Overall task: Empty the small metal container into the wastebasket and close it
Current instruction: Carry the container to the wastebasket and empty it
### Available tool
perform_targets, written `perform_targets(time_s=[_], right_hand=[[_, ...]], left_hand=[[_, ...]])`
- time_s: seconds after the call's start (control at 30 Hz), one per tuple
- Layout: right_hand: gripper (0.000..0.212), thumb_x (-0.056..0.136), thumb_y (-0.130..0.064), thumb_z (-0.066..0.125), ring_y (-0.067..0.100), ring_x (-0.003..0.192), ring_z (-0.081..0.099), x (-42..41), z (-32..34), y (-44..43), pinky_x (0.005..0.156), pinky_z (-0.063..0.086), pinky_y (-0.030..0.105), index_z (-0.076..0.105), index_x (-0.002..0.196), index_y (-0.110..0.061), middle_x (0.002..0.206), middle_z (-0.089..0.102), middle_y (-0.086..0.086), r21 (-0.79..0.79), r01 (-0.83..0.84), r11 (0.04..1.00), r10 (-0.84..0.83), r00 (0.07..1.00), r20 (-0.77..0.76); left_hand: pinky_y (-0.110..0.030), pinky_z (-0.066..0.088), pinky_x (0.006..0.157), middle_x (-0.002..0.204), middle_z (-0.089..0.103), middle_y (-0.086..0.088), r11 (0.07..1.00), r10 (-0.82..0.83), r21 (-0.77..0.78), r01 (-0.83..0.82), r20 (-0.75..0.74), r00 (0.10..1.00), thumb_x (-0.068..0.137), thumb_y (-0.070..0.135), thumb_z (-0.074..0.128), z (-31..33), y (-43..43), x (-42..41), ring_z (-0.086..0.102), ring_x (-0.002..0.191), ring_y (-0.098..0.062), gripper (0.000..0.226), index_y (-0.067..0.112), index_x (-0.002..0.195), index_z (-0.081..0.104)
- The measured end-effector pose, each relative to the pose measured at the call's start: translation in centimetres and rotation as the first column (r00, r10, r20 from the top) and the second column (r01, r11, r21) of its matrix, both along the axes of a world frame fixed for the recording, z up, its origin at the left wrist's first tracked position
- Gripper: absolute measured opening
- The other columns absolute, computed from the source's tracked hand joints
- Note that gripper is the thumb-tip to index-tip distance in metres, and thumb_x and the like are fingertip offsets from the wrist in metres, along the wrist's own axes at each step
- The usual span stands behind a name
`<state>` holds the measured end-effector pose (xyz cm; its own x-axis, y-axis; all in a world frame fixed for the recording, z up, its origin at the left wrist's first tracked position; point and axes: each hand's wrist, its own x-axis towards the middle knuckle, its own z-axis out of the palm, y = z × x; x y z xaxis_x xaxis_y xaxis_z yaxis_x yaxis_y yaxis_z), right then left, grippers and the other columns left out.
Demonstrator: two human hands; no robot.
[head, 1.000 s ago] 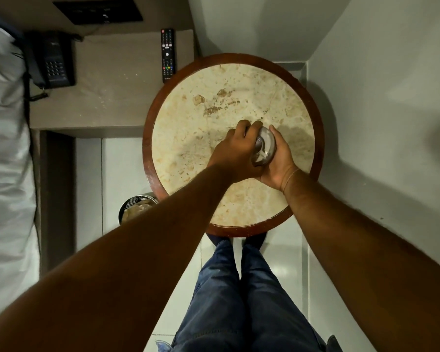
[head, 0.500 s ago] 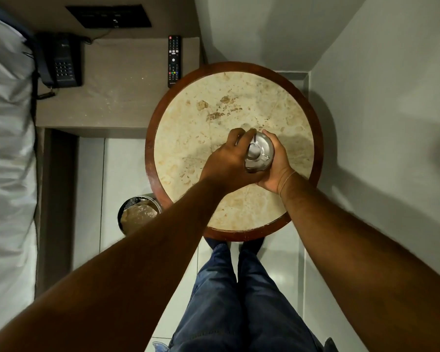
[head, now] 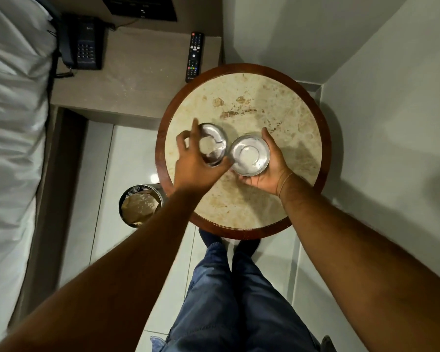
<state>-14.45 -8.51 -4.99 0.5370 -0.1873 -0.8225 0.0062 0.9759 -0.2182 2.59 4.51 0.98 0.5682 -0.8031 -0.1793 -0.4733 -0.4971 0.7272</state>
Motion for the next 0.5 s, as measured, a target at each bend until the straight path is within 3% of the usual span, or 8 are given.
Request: perform_targets(time_s=[0.03,0.07,0.13,0.17,0.27,0.33,0.4,0.5], right_hand=[[0.086,0.082,-0.086,0.064,0.035,0.108,0.077,0.3,0.2,0.3,0.109,0.053,0.046,0.08,0.123,-0.012,0.123,0.078,0.017,-0.006,-0.03,1.0,0.03,1.0,-0.003],[0.088,0.08,-0.087,0.065,0.037,0.116,0.074,0.7,0.5,0.5,0.118,0.045,0.047,0.081,0.124,-0.012,0.127,0.077,0.019,-0.02,-0.066,0.998,0.066,0.998,-0.01],[0.089,0.078,-0.085,0.069,0.039,0.132,0.066,1.8,0.8,1.1,0.127,0.034,0.047,0.079,0.128,-0.012,0.134,0.074,0.02,-0.037,-0.147,0.988,0.147,0.989,-0.002],[0.089,0.077,-0.083,0.071,0.039,0.133,0.064,2.6,0.9,1.6,0.128,0.032,0.045,0.078,0.13,-0.012,0.136,0.073,0.021,-0.039,-0.189,0.981,0.19,0.982,0.004],[0.086,0.08,-0.074,0.072,0.038,0.122,0.067,5.5,1.0,3.9,0.121,0.042,0.043,0.071,0.141,-0.013,0.147,0.067,0.023,-0.012,-0.261,0.965,0.261,0.965,0.016],[0.078,0.083,-0.071,0.067,0.037,0.111,0.074,7.5,0.9,5.7,0.099,0.057,0.042,0.075,0.133,-0.012,0.137,0.073,0.024,-0.002,-0.282,0.959,0.282,0.959,0.024],[0.069,0.085,-0.071,0.061,0.037,0.101,0.078,10.3,0.9,8.1,0.086,0.056,0.04,0.082,0.117,-0.013,0.121,0.078,0.021,-0.015,-0.341,0.94,0.341,0.94,0.014],[0.068,0.084,-0.067,0.061,0.038,0.096,0.076,13.4,0.7,11.7,0.081,0.055,0.04,0.082,0.112,-0.01,0.113,0.078,0.021,-0.052,-0.414,0.909,0.416,0.908,0.048]], left_hand=[[-0.008,0.052,0.092,0.154,0.034,0.0,0.999,0.045,0.03,-0.045,-0.001,0.999,0.074,0.072,0.082,-0.2,1.5,0.8,0.06,0.119,0.017,0.12,0.038,0.168,0.015],[-0.02,0.058,0.097,0.154,0.033,0.003,0.994,0.087,0.071,-0.086,-0.012,0.996,0.072,0.072,0.082,-0.4,3.0,1.5,0.067,0.12,0.003,0.119,0.041,0.166,0.017],[-0.043,0.065,0.094,0.148,0.032,0.01,0.979,0.155,0.137,-0.153,-0.004,0.988,0.068,0.069,0.084,-1.0,6.2,2.5,0.073,0.107,-0.016,0.114,0.041,0.161,0.025],[-0.045,0.064,0.092,0.145,0.032,0.011,0.97,0.185,0.157,-0.185,0.013,0.983,0.066,0.068,0.083,-1.4,7.9,2.9,0.07,0.103,-0.018,0.112,0.039,0.159,0.028],[-0.041,0.058,0.096,0.149,0.034,0.002,0.928,0.285,0.243,-0.283,0.026,0.958,0.064,0.066,0.085,-2.3,13.1,3.3,0.066,0.118,-0.03,0.114,0.035,0.158,0.028],[-0.041,0.056,0.099,0.152,0.036,-0.002,0.893,0.358,0.289,-0.345,0.01,0.934,0.067,0.062,0.09,-3.3,16.1,3.0,0.063,0.128,-0.035,0.114,0.034,0.158,0.028],[-0.041,0.057,0.099,0.152,0.036,-0.001,0.856,0.436,0.307,-0.416,0.004,0.9,0.068,0.058,0.091,-4.4,19.2,3.0,0.064,0.129,-0.036,0.112,0.031,0.159,0.03],[-0.047,0.061,0.099,0.153,0.039,-0.001,0.806,0.491,0.365,-0.466,0.029,0.871,0.067,0.064,0.084,-5.7,22.8,2.2,0.065,0.127,-0.033,0.11,0.03,0.158,0.033]])
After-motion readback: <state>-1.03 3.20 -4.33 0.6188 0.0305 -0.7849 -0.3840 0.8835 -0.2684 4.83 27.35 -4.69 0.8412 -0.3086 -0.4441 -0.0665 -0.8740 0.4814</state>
